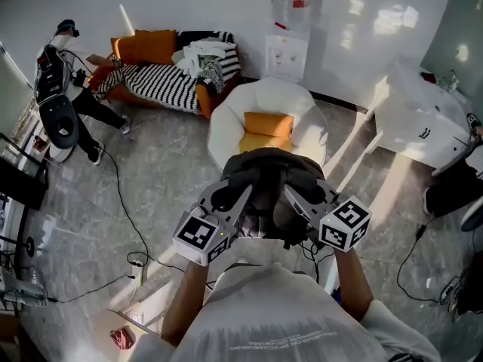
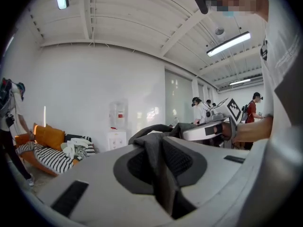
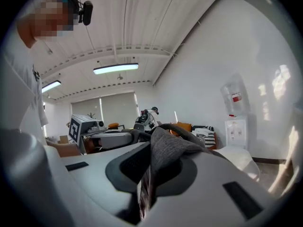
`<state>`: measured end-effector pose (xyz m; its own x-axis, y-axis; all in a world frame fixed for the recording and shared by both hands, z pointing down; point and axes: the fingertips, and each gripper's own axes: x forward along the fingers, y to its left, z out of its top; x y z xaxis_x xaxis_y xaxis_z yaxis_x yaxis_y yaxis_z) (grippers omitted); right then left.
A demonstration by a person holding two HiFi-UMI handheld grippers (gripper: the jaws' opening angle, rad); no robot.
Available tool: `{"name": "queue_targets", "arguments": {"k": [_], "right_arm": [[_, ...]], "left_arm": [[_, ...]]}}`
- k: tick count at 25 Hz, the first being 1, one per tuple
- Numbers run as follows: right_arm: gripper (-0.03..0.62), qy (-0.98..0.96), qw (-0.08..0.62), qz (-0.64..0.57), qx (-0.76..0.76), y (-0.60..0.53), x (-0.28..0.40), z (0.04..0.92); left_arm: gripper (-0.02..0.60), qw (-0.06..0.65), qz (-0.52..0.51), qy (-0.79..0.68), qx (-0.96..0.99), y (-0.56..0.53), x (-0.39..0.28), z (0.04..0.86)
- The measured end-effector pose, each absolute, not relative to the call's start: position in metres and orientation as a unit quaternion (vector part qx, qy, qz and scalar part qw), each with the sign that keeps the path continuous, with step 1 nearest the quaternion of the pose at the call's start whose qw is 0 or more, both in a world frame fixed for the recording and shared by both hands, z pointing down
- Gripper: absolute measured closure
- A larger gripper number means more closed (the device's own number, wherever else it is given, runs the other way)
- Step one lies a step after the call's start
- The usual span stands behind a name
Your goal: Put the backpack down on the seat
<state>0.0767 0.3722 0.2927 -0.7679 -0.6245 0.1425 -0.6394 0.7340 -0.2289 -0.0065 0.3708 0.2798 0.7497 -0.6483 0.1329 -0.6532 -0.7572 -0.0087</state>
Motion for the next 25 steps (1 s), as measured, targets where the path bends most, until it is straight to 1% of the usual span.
{"name": "queue_targets", "arguments": {"k": [12, 20, 25], "right_arm": [[0.563, -0.940, 0.015, 0.125, 0.316, 0.368, 0.092, 0.283], [0.563, -0.943, -0.003, 0.140, 0.302, 0.349, 0.106, 0.284], [0.563, -0.945, -0.006, 0.138, 0.298, 0.323, 0.112, 0.284]], "left_arm": [[0.512, 0.027, 0.050, -0.386, 0.921, 0.377, 0.006, 0.273], [0.512, 0.019, 0.047, -0.379, 0.924, 0.363, 0.020, 0.275], [0.512, 0.017, 0.046, -0.379, 0.924, 0.333, 0.026, 0.273]]}}
